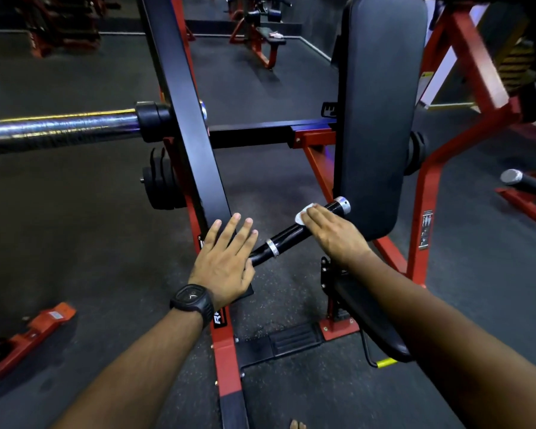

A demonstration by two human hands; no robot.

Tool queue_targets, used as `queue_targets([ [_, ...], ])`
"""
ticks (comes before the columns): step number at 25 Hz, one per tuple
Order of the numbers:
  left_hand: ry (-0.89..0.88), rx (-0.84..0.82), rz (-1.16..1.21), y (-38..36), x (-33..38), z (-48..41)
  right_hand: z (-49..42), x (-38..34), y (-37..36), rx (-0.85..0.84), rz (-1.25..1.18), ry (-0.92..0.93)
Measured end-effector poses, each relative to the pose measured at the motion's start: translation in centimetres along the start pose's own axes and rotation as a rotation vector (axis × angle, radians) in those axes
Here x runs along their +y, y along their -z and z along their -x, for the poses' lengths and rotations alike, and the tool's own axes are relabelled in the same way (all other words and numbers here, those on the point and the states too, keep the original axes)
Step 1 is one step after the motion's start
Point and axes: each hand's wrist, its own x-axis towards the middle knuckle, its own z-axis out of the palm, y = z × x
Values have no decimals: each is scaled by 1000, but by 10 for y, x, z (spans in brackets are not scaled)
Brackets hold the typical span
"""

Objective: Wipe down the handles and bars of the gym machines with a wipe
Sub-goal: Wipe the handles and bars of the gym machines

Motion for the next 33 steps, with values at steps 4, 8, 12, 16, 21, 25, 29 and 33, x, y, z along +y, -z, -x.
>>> queue_targets([
  [4,-152,-97,-100,7,-4,-12,7,7,19,-137,-111,-342],
  [8,-141,-183,-64,19,3,-26,11,-14,37,-4,-192,-769],
  [12,-177,-198,147,26,28,-35,23,-33,63,281,-646,-1094],
  [16,-242,-188,263,36,70,-47,55,-33,83,424,-897,-1316],
  [21,-335,-202,314,44,146,-73,119,12,91,514,-1061,-1361],
  [25,-353,-182,326,45,217,-109,173,74,96,501,-994,-1449],
  [29,-359,-205,327,43,298,-154,234,147,91,496,-1017,-1432],
  [33,-317,-201,372,44,349,-187,258,188,95,542,-1169,-1443],
])
